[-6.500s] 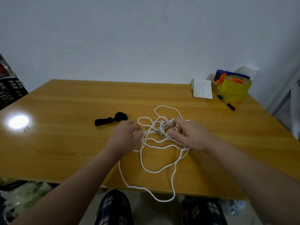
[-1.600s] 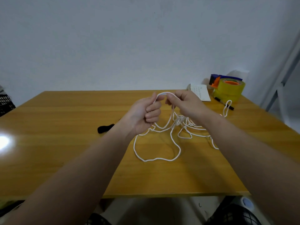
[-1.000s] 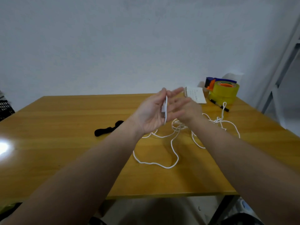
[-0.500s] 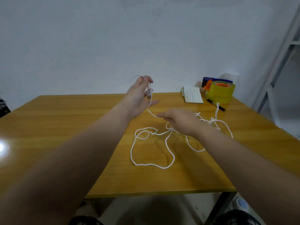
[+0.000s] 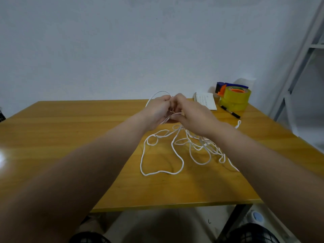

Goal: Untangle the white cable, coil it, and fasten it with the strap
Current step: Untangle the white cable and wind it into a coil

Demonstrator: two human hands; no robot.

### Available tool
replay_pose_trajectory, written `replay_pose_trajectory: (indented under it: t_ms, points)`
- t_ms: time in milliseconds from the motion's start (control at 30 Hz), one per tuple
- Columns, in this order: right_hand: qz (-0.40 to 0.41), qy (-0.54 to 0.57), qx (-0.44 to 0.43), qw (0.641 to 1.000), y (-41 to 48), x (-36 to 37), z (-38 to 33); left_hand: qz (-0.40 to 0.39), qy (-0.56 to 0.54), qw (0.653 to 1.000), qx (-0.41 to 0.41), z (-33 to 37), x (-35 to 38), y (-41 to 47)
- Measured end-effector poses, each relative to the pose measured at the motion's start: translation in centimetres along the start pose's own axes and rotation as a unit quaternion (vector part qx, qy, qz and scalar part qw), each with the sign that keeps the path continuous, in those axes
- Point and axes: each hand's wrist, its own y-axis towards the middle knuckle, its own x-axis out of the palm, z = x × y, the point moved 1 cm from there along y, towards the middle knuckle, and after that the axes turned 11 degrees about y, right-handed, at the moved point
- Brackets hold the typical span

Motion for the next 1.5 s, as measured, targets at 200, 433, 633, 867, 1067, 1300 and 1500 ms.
replay_pose_trajectory:
  t_ms: [200, 433, 633, 867, 1067, 1300, 1500]
  points:
    - [0.081, -0.035, 0.087, 0.992, 0.5, -0.8, 0.8, -0.054, 0.292, 0.955, 0.023, 0.6, 0.6, -1.2]
    - [-0.024, 0.274, 0.121, 0.954, -0.4, -1.9, 2.2, -0.022, 0.271, 0.962, 0.037, 0.5, -1.0, -0.9]
    - [-0.017, 0.199, 0.124, 0.972, -0.9, -1.9, 4.6, -0.195, 0.275, 0.941, 0.025, -0.7, -2.3, -1.6]
    - [0.079, 0.041, 0.338, 0.937, -1.9, -1.6, 9.7, 0.113, -0.007, 0.989, 0.094, -1.4, -4.6, -1.1]
    - [0.030, -0.082, 0.368, 0.926, -1.2, -0.7, 8.0, 0.019, -0.029, 0.998, 0.060, -1.6, -2.5, -1.4]
    - [0.236, 0.379, 0.152, 0.882, 1.0, -2.4, 2.1, -0.007, -0.005, 0.999, 0.031, -0.3, -1.3, -1.3]
    - [-0.073, 0.111, 0.113, 0.985, 0.7, -1.2, 2.5, 0.056, -0.121, 0.990, 0.046, 1.7, -2.7, -0.7]
